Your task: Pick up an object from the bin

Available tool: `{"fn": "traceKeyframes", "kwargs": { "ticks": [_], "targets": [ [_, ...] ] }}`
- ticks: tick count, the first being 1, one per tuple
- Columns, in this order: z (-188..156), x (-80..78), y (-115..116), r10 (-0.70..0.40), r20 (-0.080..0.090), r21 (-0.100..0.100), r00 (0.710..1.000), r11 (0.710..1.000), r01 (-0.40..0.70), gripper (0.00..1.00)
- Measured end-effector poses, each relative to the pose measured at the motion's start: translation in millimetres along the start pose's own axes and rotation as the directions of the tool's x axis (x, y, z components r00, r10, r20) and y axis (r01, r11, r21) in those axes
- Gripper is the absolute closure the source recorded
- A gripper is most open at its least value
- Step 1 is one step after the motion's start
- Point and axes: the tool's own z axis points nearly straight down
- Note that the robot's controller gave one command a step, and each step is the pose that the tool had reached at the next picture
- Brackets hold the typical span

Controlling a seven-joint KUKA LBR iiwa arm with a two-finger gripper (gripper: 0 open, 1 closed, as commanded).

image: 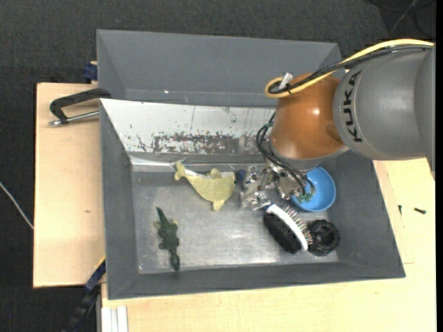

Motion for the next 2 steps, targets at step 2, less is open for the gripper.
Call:
{"fn": "traceKeyframes", "kwargs": {
  "ticks": [2],
  "targets": [
    [9,-2.1,-38,0.049,0.005,-0.012,0.999,0.999,-0.049,1.00]
  ]
}}
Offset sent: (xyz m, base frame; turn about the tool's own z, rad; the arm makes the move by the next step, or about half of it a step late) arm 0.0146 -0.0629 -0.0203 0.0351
